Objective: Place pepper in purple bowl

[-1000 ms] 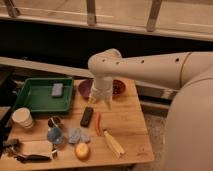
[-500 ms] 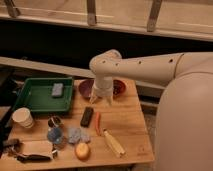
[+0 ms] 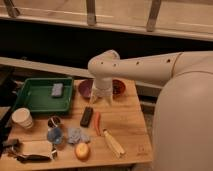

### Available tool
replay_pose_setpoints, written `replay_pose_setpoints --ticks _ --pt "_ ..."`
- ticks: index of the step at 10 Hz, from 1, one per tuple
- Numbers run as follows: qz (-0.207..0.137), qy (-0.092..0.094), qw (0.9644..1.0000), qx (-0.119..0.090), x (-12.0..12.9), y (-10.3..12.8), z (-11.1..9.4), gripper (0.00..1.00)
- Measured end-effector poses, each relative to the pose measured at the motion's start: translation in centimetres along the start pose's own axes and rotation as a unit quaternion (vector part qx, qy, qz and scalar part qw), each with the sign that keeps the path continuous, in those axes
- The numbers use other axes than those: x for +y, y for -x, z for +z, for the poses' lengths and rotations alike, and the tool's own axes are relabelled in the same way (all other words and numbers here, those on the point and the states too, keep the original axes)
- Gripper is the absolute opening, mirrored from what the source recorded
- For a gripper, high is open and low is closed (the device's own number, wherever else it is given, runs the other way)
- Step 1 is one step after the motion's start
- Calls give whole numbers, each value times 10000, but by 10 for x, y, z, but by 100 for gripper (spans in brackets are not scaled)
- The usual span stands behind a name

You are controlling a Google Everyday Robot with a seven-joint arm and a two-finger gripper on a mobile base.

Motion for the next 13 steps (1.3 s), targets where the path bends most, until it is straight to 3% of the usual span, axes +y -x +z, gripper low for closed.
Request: replay_pose_setpoints --ticks 3,8,13 --pt "73 70 9997 200 -8 0 37 66" --pt "259 21 9982 539 -21 -2 74 66" --pt "280 39 9978 599 -21 -2 77 66"
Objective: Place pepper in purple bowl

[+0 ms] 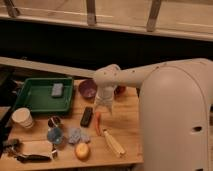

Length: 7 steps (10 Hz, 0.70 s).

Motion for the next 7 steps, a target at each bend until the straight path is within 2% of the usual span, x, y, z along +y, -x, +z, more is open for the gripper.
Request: replay_pose_setpoints --ticks 7 --pt "121 202 9986 467 8 3 47 66"
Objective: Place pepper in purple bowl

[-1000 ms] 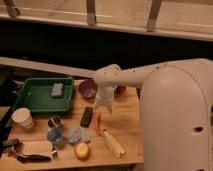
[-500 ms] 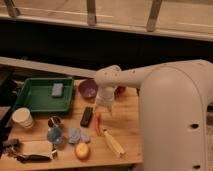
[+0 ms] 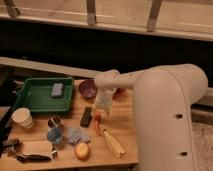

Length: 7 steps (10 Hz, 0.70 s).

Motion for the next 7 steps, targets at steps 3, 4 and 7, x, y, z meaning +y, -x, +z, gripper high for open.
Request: replay_pose_setpoints --ticks 3,4,7 --pt "64 -21 9999 132 -3 1 13 66" --pt "92 -17 9998 170 -4 2 17 66" --pt "115 1 9996 259 -3 3 26 65"
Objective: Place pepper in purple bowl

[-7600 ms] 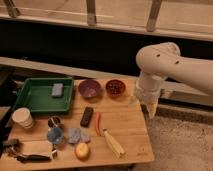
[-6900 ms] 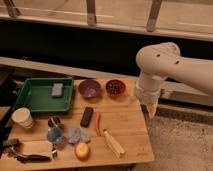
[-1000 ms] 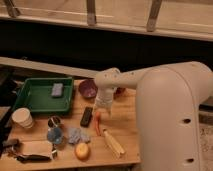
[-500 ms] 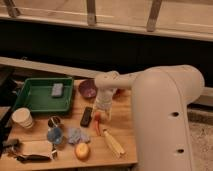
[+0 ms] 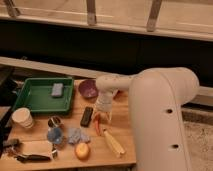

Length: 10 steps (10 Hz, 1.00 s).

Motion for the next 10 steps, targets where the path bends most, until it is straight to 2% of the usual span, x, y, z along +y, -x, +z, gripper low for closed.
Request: replay_pose_setpoints --ticks 1,2,6,8,10 --pt "-15 -10 10000 1 1 0 2 60" --pt "-30 -28 10000 -1 3 -1 3 50" --pt "-36 -40 10000 -2 2 -2 5 8" --pt "-30 -32 10000 -50 2 -1 5 0" --pt "31 22 9997 -248 0 5 -10 0"
